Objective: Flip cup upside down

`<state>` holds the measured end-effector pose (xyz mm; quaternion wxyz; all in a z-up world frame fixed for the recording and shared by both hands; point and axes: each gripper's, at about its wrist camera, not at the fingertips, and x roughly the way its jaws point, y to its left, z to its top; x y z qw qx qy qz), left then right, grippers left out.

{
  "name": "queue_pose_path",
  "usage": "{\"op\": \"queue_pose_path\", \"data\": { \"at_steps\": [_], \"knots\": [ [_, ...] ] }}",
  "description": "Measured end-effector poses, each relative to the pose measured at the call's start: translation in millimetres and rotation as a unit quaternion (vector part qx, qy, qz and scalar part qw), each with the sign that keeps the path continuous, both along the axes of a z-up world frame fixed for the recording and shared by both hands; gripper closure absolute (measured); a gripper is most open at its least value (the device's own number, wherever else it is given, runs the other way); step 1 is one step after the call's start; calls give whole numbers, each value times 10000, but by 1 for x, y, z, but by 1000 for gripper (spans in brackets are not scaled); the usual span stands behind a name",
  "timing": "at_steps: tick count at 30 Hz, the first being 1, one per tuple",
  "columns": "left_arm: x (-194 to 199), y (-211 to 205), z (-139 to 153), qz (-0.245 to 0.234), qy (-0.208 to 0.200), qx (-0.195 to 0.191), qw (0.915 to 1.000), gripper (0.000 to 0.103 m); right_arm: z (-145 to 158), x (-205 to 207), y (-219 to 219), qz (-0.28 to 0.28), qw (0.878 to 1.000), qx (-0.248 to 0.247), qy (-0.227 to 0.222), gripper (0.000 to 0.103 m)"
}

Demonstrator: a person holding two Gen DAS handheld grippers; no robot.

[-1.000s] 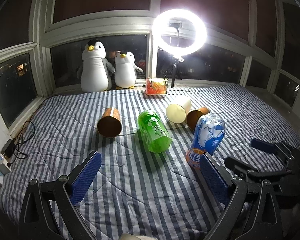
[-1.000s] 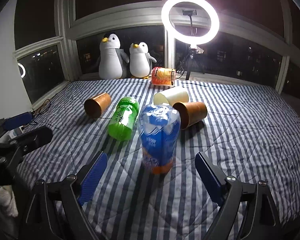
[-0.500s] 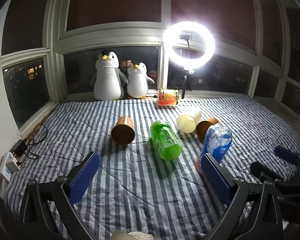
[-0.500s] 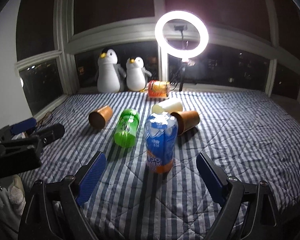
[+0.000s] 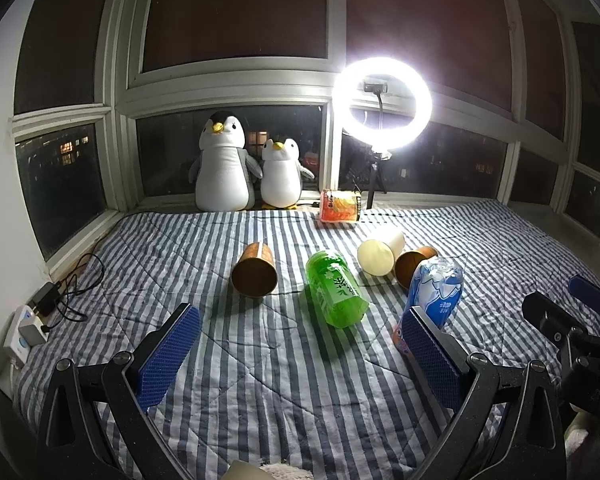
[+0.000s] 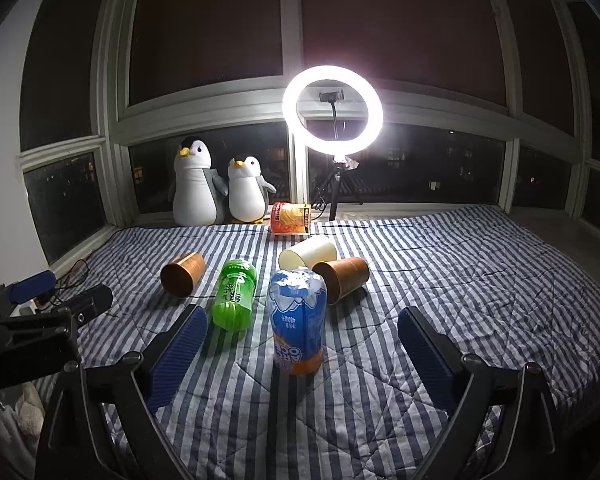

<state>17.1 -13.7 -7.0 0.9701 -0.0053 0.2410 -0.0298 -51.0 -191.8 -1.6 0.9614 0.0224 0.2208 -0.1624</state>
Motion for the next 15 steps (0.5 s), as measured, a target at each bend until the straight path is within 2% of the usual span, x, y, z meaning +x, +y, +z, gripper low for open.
{"op": "queue_pose_path", "data": {
  "at_steps": [15],
  "knots": [
    [0,-2,4,-11,-1,20,10000,1,1,0,-4,-34,10000,9,-37,8]
  ]
}}
